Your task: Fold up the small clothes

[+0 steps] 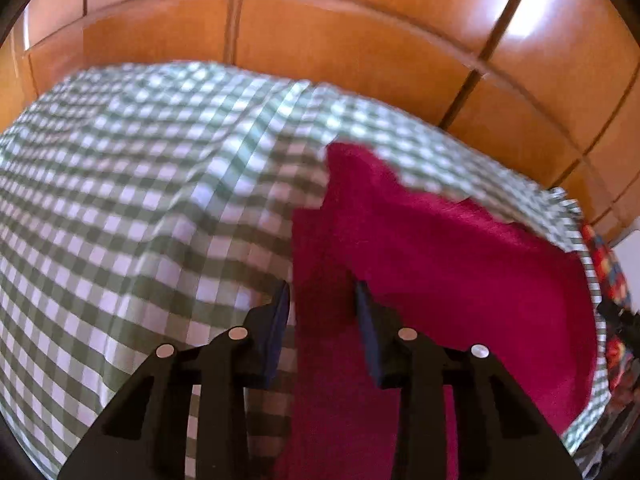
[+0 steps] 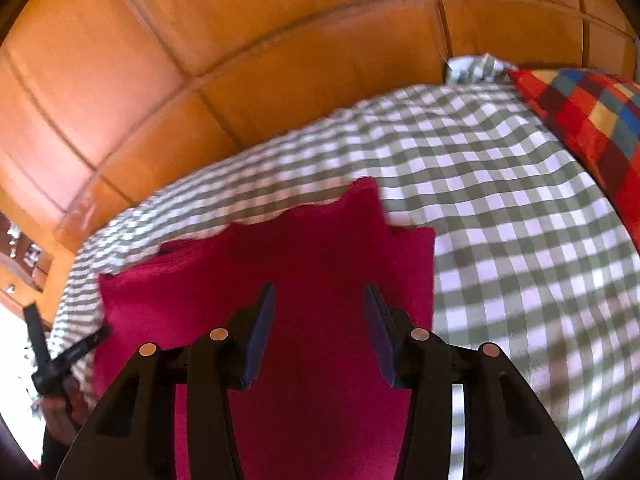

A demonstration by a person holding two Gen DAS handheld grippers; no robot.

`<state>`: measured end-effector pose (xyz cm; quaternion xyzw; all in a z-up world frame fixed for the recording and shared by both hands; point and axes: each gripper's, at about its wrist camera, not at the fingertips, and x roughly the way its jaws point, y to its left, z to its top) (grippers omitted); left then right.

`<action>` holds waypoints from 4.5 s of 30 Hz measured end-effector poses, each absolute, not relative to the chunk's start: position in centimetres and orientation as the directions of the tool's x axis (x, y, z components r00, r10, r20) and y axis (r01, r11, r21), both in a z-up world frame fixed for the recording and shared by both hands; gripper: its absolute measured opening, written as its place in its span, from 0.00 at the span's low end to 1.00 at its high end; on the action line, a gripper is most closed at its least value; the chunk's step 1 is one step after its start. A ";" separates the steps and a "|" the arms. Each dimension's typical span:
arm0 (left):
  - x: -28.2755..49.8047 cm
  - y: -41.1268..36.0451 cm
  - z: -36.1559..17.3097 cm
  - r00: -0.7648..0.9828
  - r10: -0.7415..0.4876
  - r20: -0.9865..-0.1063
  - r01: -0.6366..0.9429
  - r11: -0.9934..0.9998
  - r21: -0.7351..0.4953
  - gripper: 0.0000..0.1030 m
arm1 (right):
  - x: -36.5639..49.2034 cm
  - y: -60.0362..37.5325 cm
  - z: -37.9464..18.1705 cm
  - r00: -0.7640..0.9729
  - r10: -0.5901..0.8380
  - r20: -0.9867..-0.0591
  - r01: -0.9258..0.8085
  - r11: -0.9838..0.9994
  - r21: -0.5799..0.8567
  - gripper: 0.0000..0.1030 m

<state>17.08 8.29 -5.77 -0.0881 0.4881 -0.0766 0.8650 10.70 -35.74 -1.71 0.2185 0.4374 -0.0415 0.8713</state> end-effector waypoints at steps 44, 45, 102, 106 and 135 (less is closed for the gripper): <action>3.5 -0.5 -2.7 0.618 -0.158 -0.770 0.276 0.961 0.024 0.49 | -1.2 -36.1 -7.2 0.621 0.440 -0.648 0.236 0.684 0.690 0.58; 3.5 -0.5 -2.8 0.617 -0.157 -0.771 0.277 0.961 0.026 0.49 | -1.1 -35.9 -7.3 0.619 0.439 -0.651 0.237 0.686 0.688 0.54; 6.9 14.5 -1.4 0.559 -0.572 -0.601 0.129 0.775 -0.618 0.39 | 9.9 -5.9 2.1 0.412 0.609 -0.678 -0.439 0.784 0.438 0.25; 7.8 15.4 -1.6 0.541 -0.629 -0.558 0.123 0.716 -0.688 0.39 | 9.5 -2.9 -0.2 0.337 0.613 -0.714 -0.478 0.765 0.431 0.25; 15.8 8.0 -1.1 0.351 -0.693 -0.629 0.241 0.716 -0.655 0.55 | 2.6 -15.2 0.7 0.503 0.577 -0.643 -0.308 0.815 0.491 0.55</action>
